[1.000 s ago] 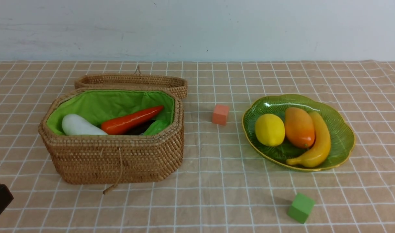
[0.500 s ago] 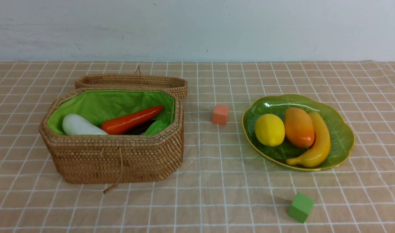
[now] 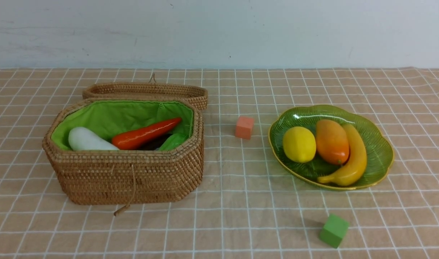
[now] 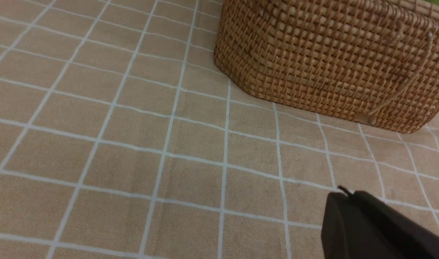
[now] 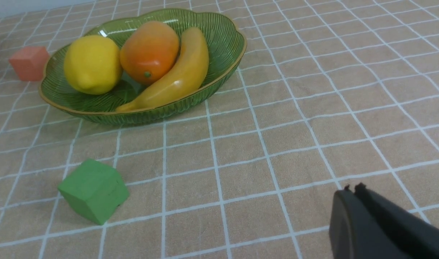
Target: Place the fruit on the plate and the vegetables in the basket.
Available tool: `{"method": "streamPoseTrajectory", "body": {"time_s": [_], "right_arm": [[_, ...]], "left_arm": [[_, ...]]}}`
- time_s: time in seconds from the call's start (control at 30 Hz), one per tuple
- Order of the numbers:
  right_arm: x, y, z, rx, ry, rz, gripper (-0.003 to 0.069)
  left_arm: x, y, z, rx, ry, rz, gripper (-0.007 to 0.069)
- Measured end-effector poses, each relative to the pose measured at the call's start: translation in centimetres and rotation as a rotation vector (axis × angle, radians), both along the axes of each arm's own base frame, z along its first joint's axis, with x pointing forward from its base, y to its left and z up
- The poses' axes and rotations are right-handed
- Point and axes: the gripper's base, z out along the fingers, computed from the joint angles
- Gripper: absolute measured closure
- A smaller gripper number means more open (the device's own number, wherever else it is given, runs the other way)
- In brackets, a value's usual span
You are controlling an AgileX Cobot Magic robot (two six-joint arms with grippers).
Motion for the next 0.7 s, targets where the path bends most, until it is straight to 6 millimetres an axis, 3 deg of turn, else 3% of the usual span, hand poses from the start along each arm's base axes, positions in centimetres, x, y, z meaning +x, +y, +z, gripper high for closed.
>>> {"method": "streamPoseTrajectory", "body": {"time_s": [0.7], "right_arm": [[0.00,-0.01,0.00,-0.003,0.000,0.000,0.0634]], "left_arm": [[0.00,0.00,-0.01,-0.004,0.001,0.002,0.0637]]}}
